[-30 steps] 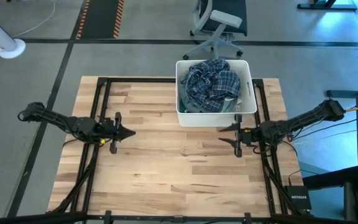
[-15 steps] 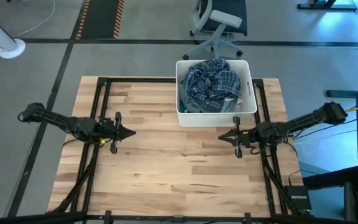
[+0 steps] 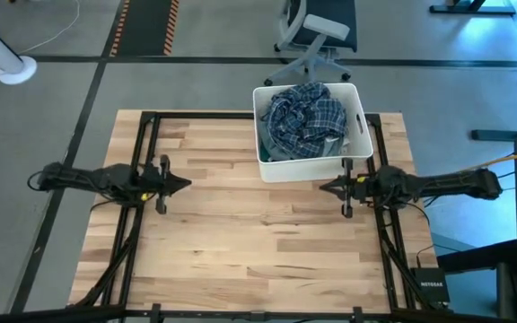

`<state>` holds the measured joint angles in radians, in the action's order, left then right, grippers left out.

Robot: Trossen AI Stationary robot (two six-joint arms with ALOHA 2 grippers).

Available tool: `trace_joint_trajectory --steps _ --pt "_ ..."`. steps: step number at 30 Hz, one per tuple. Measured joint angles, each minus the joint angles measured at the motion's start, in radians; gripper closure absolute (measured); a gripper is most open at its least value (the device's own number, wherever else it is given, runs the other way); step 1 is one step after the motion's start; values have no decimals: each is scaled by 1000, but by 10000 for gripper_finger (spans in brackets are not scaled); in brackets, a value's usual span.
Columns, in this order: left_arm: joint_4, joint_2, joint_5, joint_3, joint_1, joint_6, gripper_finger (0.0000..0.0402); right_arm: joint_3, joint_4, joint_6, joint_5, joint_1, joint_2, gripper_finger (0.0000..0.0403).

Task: Sort clothes
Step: Return to Home Position

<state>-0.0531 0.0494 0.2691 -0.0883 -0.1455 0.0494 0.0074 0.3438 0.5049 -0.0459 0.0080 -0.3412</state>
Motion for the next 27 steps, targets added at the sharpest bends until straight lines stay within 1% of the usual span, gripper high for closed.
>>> trace_joint_trajectory --steps 2,5,10,15,19,25,27 --pt "-56 -50 0 0 8 1 401 0 -28 0 -1 -2 35 380" --pt "-98 -42 -1 2 16 20 401 0 -64 0 -2 -1 71 387" --pt "-63 -46 0 23 16 31 400 0 -140 0 0 -1 92 385" --pt "-66 -46 5 23 17 18 400 0 -199 6 52 -1 101 376" --pt "-65 -46 49 23 17 9 400 0 -221 29 80 -1 103 375" --pt "-66 -46 53 23 16 5 400 0 -249 15 28 -2 102 375" --pt "-66 -46 54 23 16 5 400 0 -249 14 25 -2 102 375"
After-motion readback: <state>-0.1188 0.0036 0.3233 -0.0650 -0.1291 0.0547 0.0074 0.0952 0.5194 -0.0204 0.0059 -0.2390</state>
